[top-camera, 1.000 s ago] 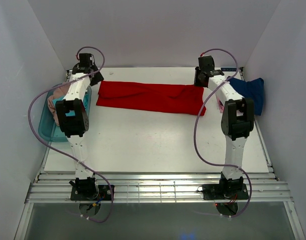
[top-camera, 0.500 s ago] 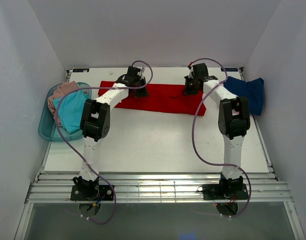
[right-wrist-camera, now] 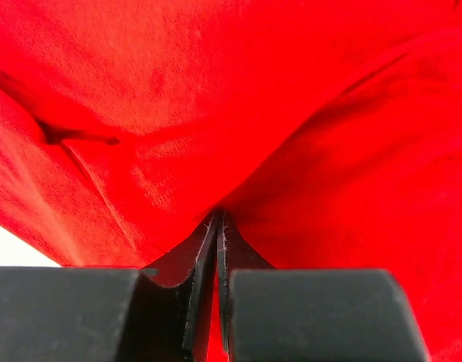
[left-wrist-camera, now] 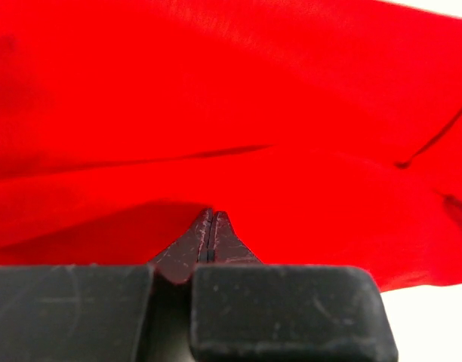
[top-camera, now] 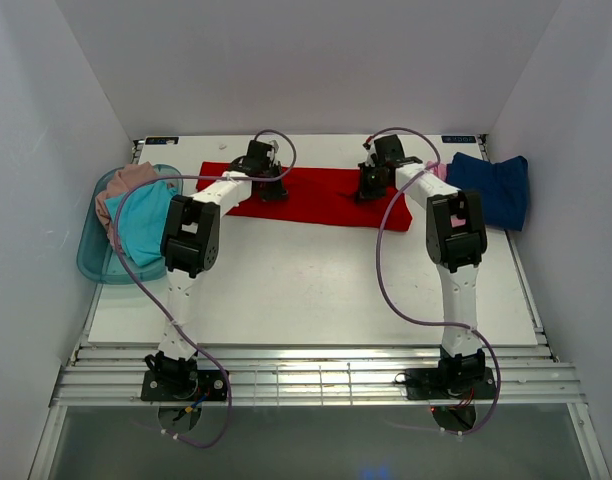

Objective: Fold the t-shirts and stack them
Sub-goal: Fold the other side of the tshirt into a rectangle

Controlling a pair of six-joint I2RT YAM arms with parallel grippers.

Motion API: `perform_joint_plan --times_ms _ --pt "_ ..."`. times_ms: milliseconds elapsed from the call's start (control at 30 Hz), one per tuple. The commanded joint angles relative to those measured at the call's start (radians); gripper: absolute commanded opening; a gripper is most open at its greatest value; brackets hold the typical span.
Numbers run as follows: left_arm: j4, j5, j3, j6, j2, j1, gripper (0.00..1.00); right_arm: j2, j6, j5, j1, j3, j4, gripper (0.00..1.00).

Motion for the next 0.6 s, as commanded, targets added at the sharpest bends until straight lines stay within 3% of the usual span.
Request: perform_joint_plan --times_ms 0,233,567 --pt "0.025 -0.020 -0.049 0.025 -0.012 -0.011 0.00 0.010 0.022 -0.033 0.003 0.071 0.021 0.08" --pt "0.048 -0.057 -0.186 0.045 -0.049 -0.014 0.00 0.019 0.079 -0.047 0.003 0.103 0.078 0.08" --pt "0.081 -0.039 -0.370 -0.010 -0.115 -0.060 0.00 0.106 0.251 -0.100 0.003 0.113 0.323 0.08"
